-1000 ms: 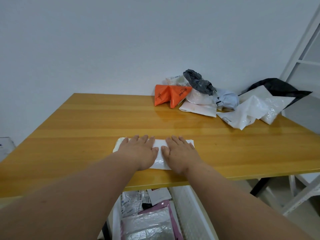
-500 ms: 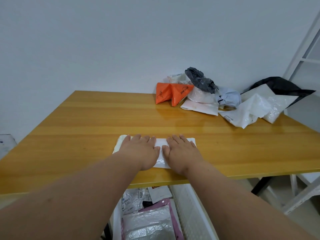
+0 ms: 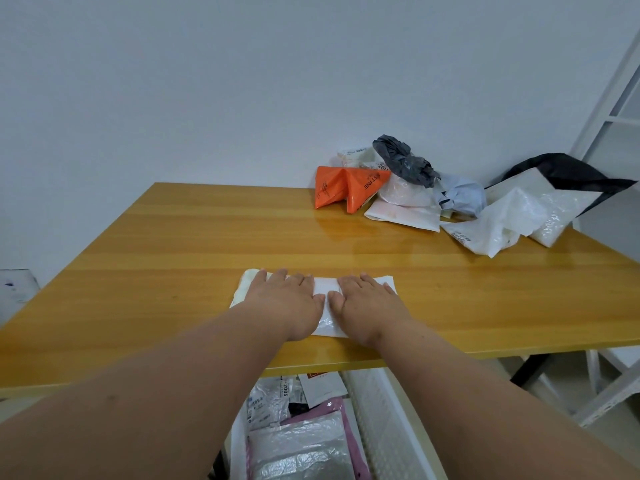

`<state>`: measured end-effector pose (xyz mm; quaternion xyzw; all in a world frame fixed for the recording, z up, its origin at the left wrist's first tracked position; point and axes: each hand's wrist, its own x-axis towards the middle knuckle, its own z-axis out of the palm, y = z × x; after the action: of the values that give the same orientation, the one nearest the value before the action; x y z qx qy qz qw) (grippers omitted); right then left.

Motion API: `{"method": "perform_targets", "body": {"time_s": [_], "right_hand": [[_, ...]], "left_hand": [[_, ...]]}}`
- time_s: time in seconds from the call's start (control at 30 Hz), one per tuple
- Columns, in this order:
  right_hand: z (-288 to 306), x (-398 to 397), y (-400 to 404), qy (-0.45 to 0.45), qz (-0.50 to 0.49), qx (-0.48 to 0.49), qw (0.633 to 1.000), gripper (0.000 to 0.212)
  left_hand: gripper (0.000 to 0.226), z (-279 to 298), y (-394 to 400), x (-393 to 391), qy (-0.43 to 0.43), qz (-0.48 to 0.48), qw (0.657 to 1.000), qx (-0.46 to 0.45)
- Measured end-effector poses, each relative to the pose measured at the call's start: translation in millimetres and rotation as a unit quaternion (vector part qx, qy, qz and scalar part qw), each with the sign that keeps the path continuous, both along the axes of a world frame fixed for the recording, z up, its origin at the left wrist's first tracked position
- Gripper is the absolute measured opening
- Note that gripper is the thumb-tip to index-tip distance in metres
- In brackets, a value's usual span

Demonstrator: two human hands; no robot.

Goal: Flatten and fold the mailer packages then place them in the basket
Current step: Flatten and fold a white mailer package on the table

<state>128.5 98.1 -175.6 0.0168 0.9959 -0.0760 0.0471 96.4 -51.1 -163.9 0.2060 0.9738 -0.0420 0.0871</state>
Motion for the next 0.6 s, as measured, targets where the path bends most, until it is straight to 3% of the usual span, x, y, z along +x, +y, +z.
{"method": "perform_targets", "body": {"time_s": [0.6], "right_hand": [[9.3, -3.3, -5.2, -0.014, 0.008, 0.025, 1.0, 0.052]], "left_hand": [[0.06, 0.4, 1.0, 2.5, 0.023, -0.011, 1.0, -0.013]]}}
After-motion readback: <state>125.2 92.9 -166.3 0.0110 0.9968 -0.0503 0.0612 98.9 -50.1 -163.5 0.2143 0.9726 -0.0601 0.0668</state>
